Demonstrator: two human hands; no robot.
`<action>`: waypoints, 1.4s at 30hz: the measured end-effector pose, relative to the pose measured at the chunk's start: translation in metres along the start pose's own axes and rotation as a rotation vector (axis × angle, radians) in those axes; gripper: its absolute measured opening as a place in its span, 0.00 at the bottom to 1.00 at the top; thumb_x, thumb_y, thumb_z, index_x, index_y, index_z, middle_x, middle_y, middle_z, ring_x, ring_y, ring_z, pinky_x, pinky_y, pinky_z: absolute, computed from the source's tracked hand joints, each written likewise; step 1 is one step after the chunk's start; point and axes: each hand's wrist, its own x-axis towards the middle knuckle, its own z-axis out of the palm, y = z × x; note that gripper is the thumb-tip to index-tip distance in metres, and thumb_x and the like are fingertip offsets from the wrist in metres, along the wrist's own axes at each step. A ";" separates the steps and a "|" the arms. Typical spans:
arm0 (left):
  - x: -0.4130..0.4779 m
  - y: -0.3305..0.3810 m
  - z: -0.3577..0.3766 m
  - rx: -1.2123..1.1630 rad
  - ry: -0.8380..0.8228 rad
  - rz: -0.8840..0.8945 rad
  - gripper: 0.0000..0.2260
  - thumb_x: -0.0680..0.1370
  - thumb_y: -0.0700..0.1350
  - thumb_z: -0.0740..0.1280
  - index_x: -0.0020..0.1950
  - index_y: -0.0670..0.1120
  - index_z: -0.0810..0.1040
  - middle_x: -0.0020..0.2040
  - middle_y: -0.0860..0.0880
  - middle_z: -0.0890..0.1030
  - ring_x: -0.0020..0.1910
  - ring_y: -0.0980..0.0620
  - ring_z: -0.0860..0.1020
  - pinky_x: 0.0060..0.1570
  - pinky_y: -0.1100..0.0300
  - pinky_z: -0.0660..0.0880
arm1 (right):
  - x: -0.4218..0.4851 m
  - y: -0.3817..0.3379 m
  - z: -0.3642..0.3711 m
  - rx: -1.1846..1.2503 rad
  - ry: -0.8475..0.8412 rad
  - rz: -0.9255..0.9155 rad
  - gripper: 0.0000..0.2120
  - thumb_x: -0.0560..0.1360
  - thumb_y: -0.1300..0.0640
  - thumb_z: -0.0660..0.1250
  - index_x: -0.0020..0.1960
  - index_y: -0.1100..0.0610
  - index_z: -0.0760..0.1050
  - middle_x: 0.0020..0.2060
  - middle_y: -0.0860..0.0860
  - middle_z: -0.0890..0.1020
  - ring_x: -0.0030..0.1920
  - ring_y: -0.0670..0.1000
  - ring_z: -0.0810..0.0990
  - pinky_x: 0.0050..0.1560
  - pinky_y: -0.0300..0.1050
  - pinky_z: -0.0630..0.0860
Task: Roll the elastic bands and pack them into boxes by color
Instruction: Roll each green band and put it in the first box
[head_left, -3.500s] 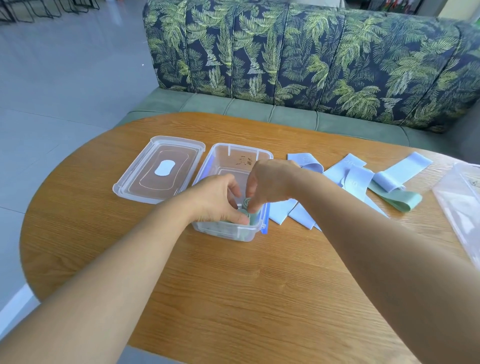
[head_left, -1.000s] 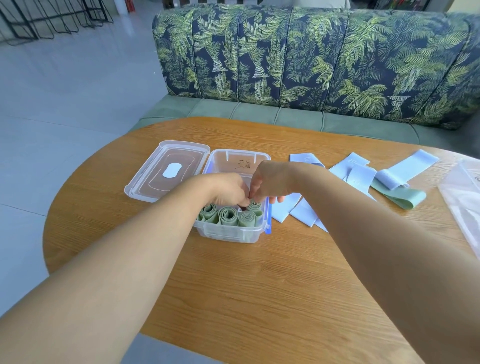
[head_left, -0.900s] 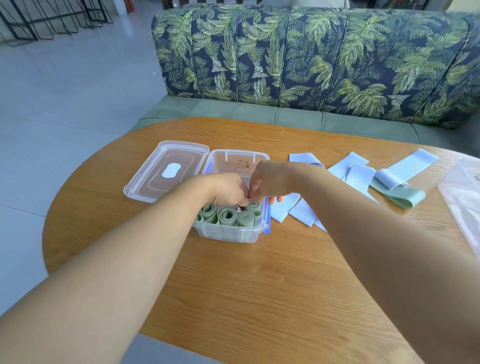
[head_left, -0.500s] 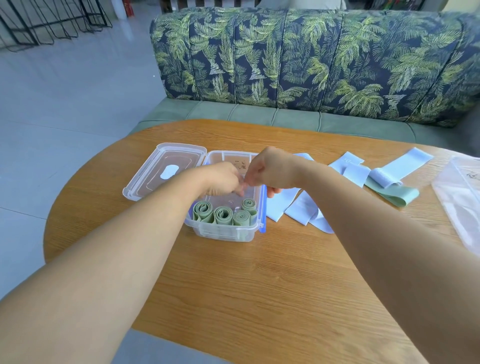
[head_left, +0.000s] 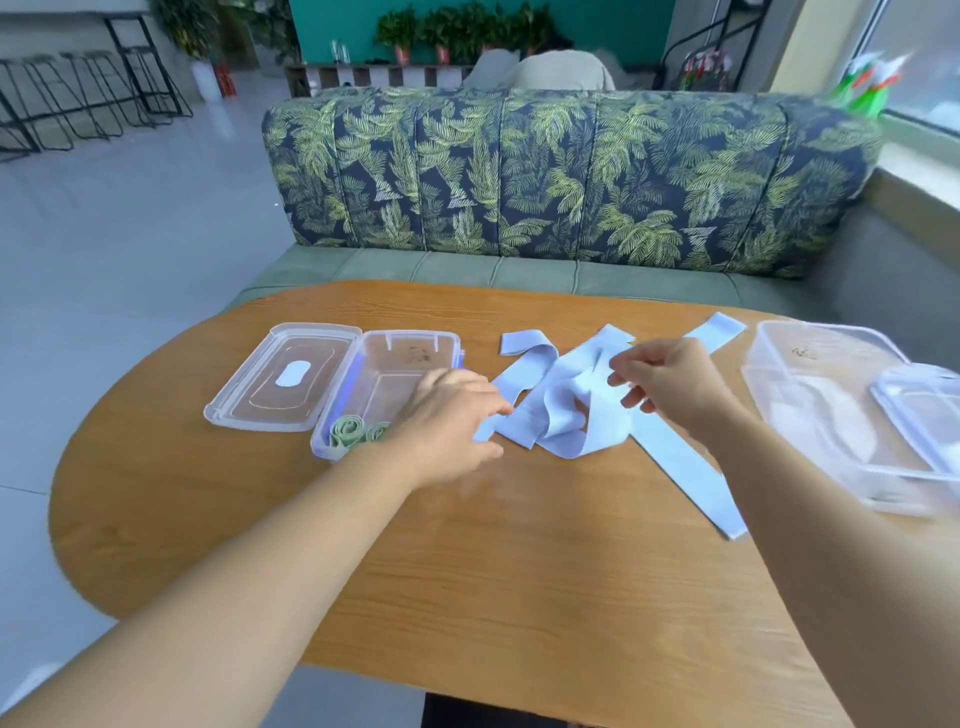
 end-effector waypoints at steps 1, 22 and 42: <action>-0.001 0.009 0.004 0.028 0.005 0.027 0.22 0.75 0.53 0.70 0.69 0.54 0.73 0.70 0.56 0.71 0.73 0.54 0.61 0.68 0.63 0.49 | -0.006 0.007 -0.009 -0.005 0.030 0.021 0.07 0.76 0.65 0.66 0.42 0.59 0.81 0.38 0.54 0.84 0.27 0.47 0.79 0.30 0.40 0.72; 0.117 0.106 0.081 0.095 -0.345 0.021 0.28 0.81 0.54 0.61 0.79 0.56 0.54 0.80 0.49 0.46 0.79 0.50 0.44 0.75 0.52 0.45 | 0.044 0.078 -0.053 -0.806 0.045 0.066 0.19 0.78 0.62 0.61 0.68 0.56 0.72 0.62 0.56 0.75 0.61 0.57 0.74 0.49 0.46 0.71; 0.138 0.091 0.075 0.046 -0.363 -0.019 0.17 0.81 0.48 0.58 0.71 0.55 0.68 0.66 0.53 0.72 0.69 0.45 0.65 0.67 0.52 0.63 | 0.069 -0.030 -0.115 -0.039 0.236 -0.002 0.09 0.69 0.59 0.66 0.31 0.57 0.71 0.27 0.53 0.64 0.29 0.52 0.60 0.28 0.39 0.58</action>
